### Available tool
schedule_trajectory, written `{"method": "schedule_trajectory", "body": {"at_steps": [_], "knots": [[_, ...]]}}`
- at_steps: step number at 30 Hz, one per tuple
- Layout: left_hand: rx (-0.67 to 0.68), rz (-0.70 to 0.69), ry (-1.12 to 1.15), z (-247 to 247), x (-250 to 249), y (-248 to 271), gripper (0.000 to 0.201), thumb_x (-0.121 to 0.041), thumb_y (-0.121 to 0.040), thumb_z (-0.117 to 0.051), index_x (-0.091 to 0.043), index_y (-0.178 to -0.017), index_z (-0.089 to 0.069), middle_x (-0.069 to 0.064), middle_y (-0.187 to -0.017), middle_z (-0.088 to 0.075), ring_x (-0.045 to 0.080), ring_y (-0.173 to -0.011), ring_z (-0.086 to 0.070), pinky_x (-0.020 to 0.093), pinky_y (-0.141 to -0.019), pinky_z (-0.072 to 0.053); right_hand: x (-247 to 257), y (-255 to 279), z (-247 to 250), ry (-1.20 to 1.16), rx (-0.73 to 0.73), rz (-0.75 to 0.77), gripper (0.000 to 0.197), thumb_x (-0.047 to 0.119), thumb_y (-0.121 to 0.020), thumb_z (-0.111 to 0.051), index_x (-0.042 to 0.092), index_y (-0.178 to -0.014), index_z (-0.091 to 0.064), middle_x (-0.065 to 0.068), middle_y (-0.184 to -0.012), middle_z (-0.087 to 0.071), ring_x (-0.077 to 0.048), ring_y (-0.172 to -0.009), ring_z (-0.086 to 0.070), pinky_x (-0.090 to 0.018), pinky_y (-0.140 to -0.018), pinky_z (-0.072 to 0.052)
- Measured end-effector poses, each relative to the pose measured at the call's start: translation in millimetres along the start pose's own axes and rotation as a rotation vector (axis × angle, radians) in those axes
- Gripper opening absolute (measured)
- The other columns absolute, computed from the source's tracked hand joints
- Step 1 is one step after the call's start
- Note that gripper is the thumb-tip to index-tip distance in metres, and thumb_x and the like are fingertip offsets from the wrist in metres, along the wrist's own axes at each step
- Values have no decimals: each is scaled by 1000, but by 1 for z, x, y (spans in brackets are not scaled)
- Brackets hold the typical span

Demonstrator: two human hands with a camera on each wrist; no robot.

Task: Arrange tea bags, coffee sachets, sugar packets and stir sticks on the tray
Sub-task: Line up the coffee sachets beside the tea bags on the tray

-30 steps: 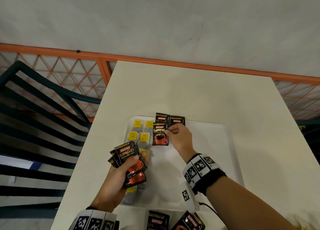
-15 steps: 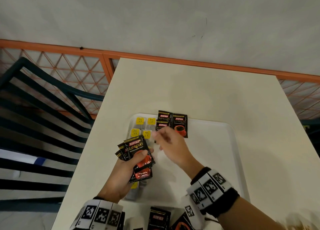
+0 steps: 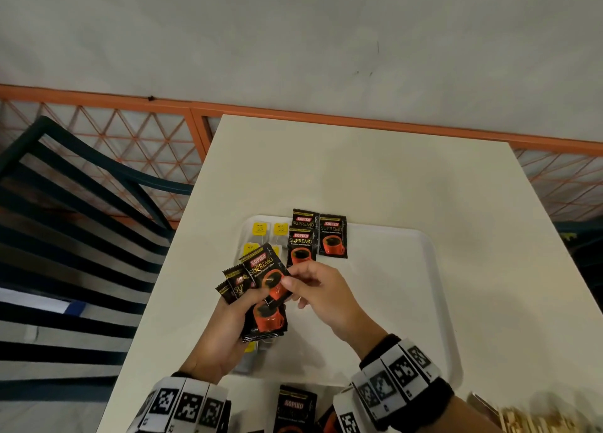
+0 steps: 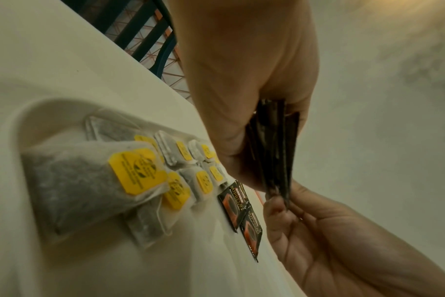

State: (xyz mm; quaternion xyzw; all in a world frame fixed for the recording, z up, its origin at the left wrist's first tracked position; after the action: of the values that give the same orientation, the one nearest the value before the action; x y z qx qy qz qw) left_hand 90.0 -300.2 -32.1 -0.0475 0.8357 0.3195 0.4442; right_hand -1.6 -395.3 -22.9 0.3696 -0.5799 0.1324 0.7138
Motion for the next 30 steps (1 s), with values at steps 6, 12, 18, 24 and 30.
{"method": "schedule_trajectory", "body": {"at_steps": [6, 12, 18, 24, 30], "knots": [[-24, 2, 48, -3, 5, 0, 28, -10, -83, -55, -11, -110, -60, 15, -101, -72, 26, -84, -71, 35, -61, -59, -25, -1, 43, -338, -155, -128, 18, 5, -86, -61, -2, -103, -61, -10, -87, -65, -12, -63, -63, -20, -62, -55], [-16, -13, -30, -2, 6, 3, 25, -12, -84, -56, -20, -104, -67, 8, -105, -72, 22, -90, -71, 40, -65, -57, -46, -5, 105, -116, -501, -204, 11, 10, -84, -66, 7, -93, -61, -3, -74, -64, -14, -63, -59, -21, -56, -49], [-26, 3, -16, 0, 8, 1, 34, -13, -79, -59, -16, -113, -61, 8, -105, -72, 24, -90, -71, 39, -66, -58, -44, -14, 112, 41, -578, -148, 13, 15, -82, -69, 13, -86, -57, -6, -76, -64, -14, -64, -58, -19, -54, -48], [-82, 17, 4, 6, 10, -2, 36, -10, -82, -59, -18, -117, -57, 11, -108, -70, 27, -96, -68, 37, -69, -57, -37, -18, 109, 214, -610, -93, 13, 15, -81, -68, 12, -86, -56, -2, -78, -60, -15, -69, -55, -18, -60, -45], [-85, 0, 6, 3, 7, -6, 35, -9, -81, -60, -18, -115, -57, 12, -107, -69, 26, -93, -68, 36, -67, -59, -27, -17, 105, 415, -604, -49, 11, 20, -85, -63, 13, -88, -54, -7, -90, -60, -13, -72, -52, -12, -56, -34]]}}
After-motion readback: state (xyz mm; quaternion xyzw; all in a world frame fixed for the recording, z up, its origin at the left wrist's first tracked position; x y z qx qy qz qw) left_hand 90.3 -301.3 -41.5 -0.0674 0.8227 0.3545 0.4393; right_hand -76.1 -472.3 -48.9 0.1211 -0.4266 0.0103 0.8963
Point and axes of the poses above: each hand's wrist, its own y-axis away from the middle knuckle, its own z-axis out of the back of the hand, x = y × z, the point moved 10 cm from there along -y, towards the middle knuckle
